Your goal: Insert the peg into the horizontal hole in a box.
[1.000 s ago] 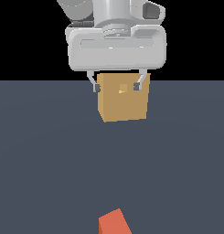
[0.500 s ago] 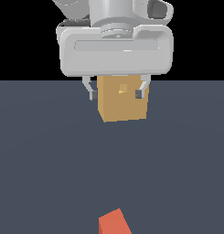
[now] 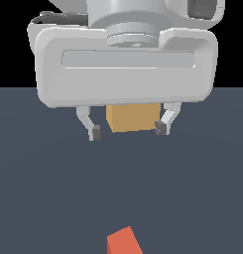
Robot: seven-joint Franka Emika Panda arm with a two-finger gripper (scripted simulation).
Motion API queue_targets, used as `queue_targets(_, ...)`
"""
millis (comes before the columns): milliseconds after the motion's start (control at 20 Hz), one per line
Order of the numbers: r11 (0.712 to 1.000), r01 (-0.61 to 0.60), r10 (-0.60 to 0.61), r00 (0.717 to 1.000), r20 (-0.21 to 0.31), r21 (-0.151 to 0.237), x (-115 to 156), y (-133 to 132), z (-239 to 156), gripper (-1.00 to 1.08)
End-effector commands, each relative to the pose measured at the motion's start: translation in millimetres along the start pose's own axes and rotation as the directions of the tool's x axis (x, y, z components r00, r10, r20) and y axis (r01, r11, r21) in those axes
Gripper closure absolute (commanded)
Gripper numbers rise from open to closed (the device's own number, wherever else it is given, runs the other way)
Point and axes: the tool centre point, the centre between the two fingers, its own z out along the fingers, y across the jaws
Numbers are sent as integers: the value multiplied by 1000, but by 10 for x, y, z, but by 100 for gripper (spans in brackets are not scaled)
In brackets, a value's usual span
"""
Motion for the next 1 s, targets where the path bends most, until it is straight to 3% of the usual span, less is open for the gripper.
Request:
queue_targets(0,1000,29,-29,1000,-2,1,-225,-22,83,-92)
queue_targets(550,989,151,-151,989,-11,8,-1205,-8,449,-92)
queue_targets(950,977,215,-215,977,-15,11,-1720,65,644,-92)
